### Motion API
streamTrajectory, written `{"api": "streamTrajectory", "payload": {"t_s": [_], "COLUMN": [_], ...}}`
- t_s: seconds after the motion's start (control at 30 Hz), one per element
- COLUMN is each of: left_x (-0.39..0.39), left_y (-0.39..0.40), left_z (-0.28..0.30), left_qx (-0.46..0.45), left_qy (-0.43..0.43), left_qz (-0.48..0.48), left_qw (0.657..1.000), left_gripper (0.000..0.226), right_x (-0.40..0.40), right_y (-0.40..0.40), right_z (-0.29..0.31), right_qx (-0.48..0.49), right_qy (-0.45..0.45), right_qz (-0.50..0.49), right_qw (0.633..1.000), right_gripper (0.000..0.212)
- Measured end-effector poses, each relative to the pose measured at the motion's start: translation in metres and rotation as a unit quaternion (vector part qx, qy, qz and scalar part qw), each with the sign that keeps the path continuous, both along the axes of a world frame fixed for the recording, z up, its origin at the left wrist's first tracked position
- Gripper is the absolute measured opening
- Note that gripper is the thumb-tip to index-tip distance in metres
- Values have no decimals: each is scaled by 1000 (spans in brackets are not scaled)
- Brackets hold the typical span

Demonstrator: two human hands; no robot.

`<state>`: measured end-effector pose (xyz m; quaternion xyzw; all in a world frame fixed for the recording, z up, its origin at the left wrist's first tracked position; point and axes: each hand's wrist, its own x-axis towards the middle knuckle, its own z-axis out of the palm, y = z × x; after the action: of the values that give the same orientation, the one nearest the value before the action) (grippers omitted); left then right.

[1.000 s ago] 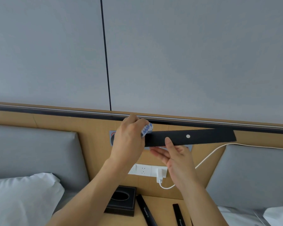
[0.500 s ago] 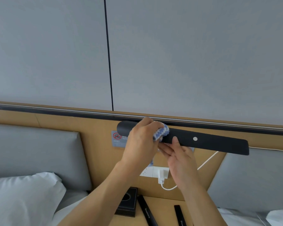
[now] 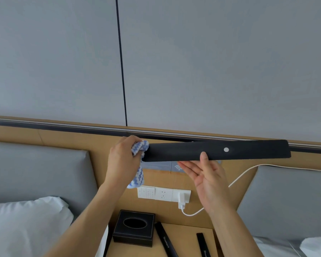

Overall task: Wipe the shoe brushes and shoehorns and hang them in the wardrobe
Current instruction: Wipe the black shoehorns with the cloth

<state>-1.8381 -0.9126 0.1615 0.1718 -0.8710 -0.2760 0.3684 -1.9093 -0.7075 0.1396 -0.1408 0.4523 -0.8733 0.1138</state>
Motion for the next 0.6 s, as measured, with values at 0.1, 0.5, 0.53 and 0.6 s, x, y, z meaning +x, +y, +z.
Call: {"api": "streamTrajectory", "payload": {"t_s": [0.1, 0.5, 0.53, 0.6], "left_x": [0, -11, -12, -14], "left_y": [15, 66, 66, 65], "left_z": [-4, 16, 17, 21], "left_qx": [-11, -99, -96, -91], "left_qy": [0, 48, 47, 46], "left_qz": [-16, -235, -243, -253], "left_qw": [1000, 966, 964, 962], "left_gripper": [19, 27, 28, 26], "right_x": [-1, -1, -2, -4], "right_y": [-6, -16, -14, -8], "right_z": [1, -5, -5, -3], "right_qx": [28, 166, 165, 154], "right_qy": [-8, 50, 56, 62], "right_qz": [-15, -45, -36, -11], "right_qw": [999, 984, 984, 986], "right_gripper": [30, 26, 29, 35]}}
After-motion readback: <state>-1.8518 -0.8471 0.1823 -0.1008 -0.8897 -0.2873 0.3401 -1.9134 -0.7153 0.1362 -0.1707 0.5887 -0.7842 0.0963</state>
